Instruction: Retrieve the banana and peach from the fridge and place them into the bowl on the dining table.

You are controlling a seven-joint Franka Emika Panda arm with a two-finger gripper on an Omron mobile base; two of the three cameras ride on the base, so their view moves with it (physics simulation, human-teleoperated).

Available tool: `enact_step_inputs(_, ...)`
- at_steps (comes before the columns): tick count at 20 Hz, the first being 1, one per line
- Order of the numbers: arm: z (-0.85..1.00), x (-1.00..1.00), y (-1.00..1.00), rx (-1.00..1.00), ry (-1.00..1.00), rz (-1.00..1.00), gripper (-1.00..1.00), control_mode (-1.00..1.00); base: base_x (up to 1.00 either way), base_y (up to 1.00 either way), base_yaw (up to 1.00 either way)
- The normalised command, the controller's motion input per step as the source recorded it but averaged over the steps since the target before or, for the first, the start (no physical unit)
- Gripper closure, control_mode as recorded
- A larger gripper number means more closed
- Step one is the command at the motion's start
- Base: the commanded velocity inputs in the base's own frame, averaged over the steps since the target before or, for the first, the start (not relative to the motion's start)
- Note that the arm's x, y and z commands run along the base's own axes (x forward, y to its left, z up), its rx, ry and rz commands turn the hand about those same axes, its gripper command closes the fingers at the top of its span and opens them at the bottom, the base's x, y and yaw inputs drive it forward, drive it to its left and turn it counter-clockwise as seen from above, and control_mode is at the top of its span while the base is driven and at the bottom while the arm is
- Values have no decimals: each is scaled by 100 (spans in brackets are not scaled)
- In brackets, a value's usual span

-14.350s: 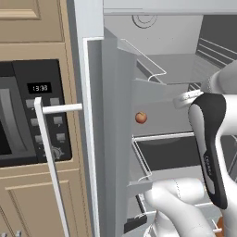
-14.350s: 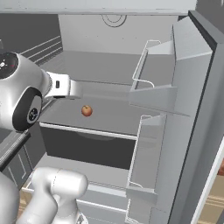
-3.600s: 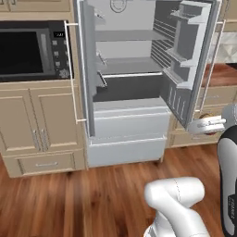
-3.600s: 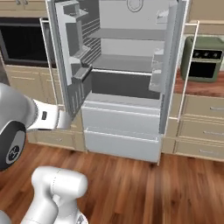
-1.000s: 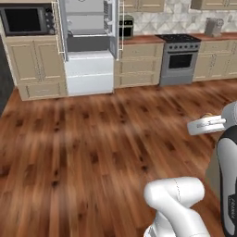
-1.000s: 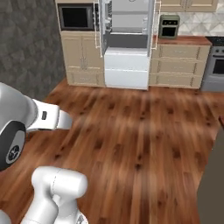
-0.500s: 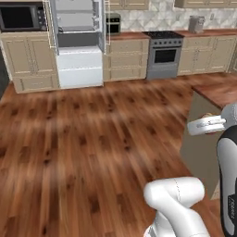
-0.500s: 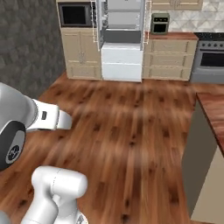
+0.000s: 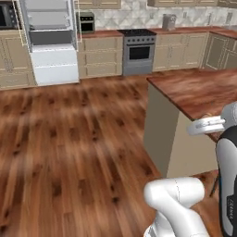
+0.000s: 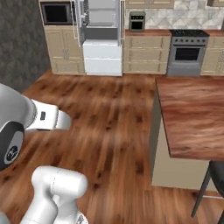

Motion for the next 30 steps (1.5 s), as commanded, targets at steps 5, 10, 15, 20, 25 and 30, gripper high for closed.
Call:
enact_step_inputs(5, 0, 0, 0, 0, 0, 0, 100, 100, -63, -100, -13)
enact_step_inputs(10, 0, 0, 0, 0, 0, 0, 100, 100, -16, -100, -11)
enact_step_inputs(15, 0, 0, 0, 0, 0, 0, 100, 100, 0, -100, -10)
enact_step_inputs(20, 0, 0, 0, 0, 0, 0, 100, 100, 1, -100, -7)
enact_step_inputs(25, 0, 0, 0, 0, 0, 0, 100, 100, 0, -100, -6)
enact_step_inputs(30, 0, 0, 0, 0, 0, 0, 100, 100, 1, -97, -5)
